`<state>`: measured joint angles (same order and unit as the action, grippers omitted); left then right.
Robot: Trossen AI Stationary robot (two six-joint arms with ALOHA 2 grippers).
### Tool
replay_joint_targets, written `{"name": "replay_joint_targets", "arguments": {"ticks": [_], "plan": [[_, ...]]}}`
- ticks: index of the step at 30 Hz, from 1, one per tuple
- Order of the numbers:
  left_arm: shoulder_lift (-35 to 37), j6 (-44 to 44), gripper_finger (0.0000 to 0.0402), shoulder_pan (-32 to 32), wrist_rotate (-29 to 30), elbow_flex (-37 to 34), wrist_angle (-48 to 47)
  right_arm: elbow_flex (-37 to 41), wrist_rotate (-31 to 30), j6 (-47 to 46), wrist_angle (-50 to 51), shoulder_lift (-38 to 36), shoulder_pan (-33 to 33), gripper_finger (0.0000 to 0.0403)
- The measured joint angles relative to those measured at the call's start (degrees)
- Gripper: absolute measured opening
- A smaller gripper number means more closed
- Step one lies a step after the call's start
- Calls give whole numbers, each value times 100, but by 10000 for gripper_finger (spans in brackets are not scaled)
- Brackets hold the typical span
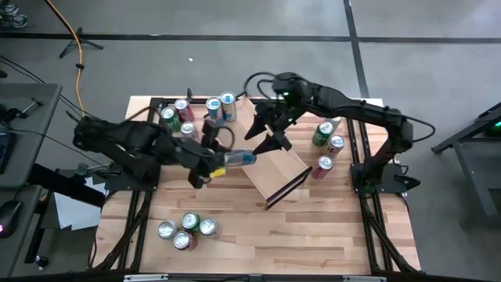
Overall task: Place canned beverage on shelf
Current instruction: Put the blue soda can on the shelf aligned with the other blue soda cans
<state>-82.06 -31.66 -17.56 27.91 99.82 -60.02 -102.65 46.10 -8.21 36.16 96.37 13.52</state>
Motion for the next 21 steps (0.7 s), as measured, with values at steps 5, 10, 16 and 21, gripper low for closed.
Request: {"name": "replay_joint_targets", "arguments": {"ticks": [5, 10, 16, 21], "plan": [[-255, -663, 124, 0, 410, 87, 25, -894, -116, 944, 1405, 655, -2, 355], [-342, -928, 124, 38, 423, 90, 22, -1306, -112, 1342, 1782, 1065, -93, 355], [-350, -911, 124, 61, 544, 90, 100, -1331, -429, 1760, 1738, 1221, -243, 355], [-341, -1012, 125, 73, 729, 90, 424, -1331, -649, 1873, 1670, 1255, -313, 355]]}}
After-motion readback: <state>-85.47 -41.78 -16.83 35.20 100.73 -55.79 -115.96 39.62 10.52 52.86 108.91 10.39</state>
